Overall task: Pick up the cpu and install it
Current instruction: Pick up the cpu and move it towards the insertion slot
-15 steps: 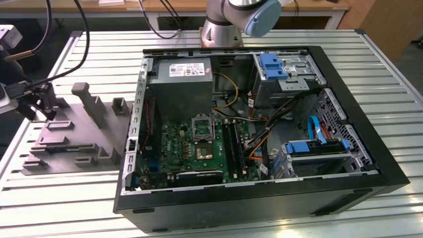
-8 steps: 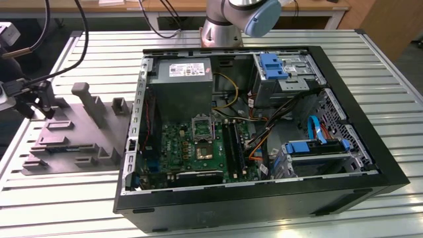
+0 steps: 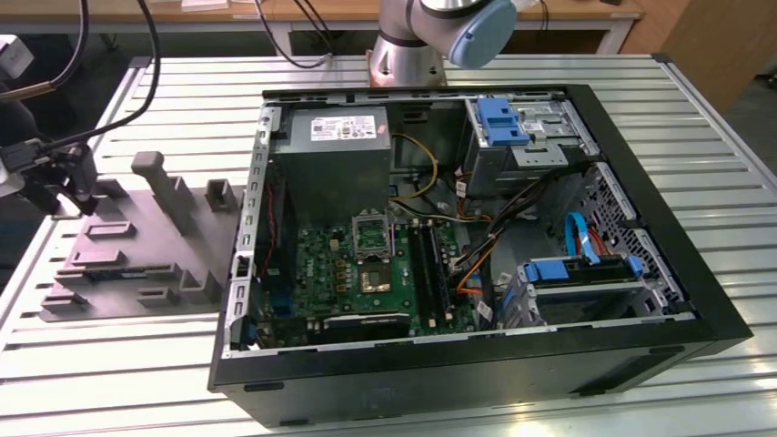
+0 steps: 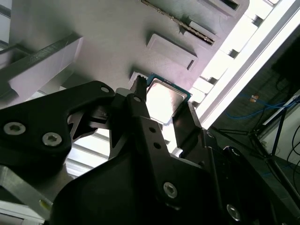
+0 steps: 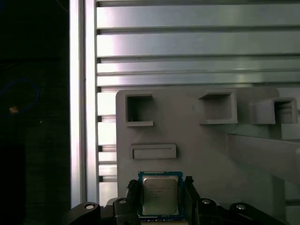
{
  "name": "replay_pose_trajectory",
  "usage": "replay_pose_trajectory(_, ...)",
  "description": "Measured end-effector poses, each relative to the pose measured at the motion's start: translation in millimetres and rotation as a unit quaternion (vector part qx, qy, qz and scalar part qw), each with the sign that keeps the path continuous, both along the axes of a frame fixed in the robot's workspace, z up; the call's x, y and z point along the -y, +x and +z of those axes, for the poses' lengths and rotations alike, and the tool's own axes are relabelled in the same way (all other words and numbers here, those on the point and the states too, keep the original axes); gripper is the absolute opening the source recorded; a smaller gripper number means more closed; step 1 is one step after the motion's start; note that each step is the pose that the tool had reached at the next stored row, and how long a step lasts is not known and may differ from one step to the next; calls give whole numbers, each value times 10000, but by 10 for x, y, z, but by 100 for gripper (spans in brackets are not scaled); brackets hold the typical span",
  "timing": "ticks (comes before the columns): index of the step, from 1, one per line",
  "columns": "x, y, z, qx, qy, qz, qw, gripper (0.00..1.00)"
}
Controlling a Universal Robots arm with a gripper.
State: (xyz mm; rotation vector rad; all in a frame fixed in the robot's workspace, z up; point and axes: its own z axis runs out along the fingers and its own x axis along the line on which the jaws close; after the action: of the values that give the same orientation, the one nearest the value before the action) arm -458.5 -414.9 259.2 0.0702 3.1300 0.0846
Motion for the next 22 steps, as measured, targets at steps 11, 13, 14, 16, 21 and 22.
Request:
replay_pose_trajectory(11,0,0,119,1,0,0,10000,47)
replay_pose_trajectory(13,0,0,140,0,0,0,10000,47)
replay_pose_trajectory(14,0,0,151,0,0,0,10000,47)
replay_pose_trajectory(16,0,0,172,0,0,0,10000,47)
replay_pose_trajectory(21,0,0,226,0,0,0,10000,47)
replay_pose_trajectory(22,0,0,236,1,0,0,10000,47)
